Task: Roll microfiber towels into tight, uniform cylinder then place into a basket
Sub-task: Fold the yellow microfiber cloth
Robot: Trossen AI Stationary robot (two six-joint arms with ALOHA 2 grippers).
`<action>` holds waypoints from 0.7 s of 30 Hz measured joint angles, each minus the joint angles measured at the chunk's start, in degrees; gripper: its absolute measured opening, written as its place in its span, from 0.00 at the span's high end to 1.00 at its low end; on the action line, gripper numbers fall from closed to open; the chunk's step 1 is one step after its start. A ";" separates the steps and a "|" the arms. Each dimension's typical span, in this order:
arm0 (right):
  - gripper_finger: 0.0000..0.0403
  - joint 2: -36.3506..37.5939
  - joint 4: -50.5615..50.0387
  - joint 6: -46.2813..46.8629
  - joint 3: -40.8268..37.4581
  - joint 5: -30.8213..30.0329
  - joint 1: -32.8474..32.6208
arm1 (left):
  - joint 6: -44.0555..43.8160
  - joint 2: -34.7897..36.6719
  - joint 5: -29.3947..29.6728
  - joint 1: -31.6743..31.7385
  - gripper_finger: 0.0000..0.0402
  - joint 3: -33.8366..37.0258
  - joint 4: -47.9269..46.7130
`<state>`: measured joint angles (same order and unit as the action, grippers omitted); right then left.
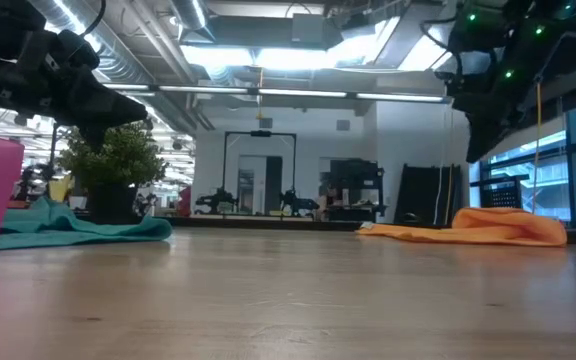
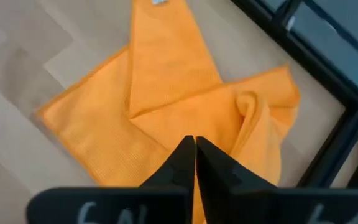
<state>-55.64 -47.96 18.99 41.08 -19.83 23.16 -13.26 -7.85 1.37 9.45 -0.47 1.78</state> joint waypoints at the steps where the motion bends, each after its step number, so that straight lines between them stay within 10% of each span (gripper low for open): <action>1: 0.93 -0.62 -0.30 0.61 0.00 0.04 0.09 | -0.02 0.01 0.00 0.00 0.90 0.01 0.00; 21: 0.68 -9.21 -3.29 1.74 0.00 -0.03 9.95 | 5.93 -2.49 -0.01 0.00 0.90 -8.76 -5.87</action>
<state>-64.84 -51.24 20.73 41.08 -19.86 33.11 -7.32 -10.34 1.35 9.45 -9.23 -4.08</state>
